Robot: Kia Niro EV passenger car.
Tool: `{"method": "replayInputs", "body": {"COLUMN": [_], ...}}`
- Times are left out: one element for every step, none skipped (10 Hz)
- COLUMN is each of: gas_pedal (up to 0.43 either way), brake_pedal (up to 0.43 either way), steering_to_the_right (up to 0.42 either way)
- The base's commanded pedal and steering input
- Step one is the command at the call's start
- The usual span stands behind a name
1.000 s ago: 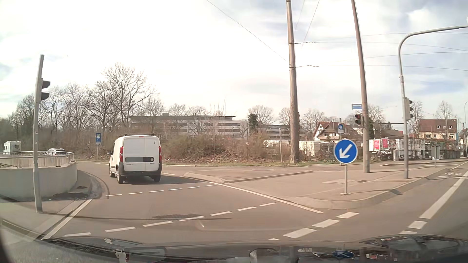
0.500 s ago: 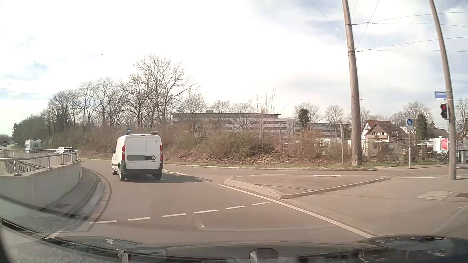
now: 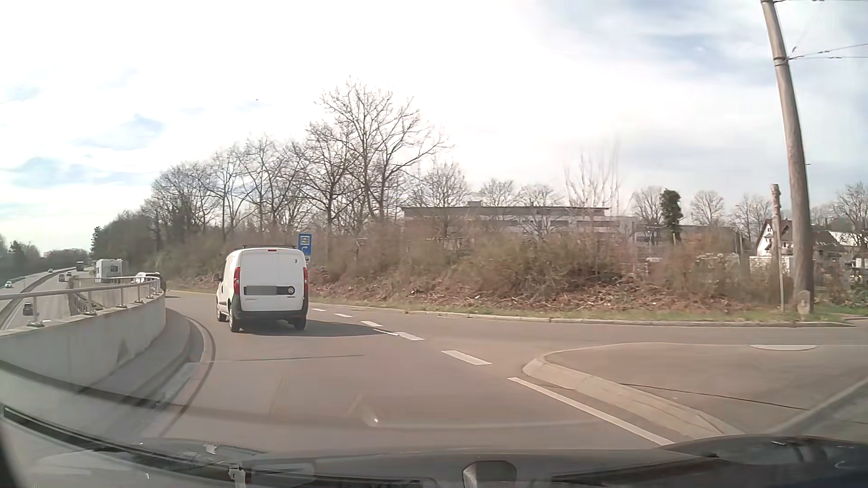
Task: Follow the waypoints while adhering to traffic rules and regulations
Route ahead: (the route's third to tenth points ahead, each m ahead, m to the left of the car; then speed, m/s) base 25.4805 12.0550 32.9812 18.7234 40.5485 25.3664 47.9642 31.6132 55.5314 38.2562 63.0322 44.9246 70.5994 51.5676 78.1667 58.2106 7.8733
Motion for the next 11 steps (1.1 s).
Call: {"method": "replayInputs", "body": {"gas_pedal": [0.110, 0.110, 0.110, 0.110, 0.118, 0.118, 0.118, 0.118, 0.118, 0.130, 0.130], "brake_pedal": [0.000, 0.000, 0.000, 0.000, 0.000, 0.000, 0.000, 0.000, 0.000, 0.000, 0.000], "steering_to_the_right": [-0.184, -0.183, -0.183, -0.182, -0.182, -0.182, -0.182, -0.182, -0.181, -0.180, -0.179]}}
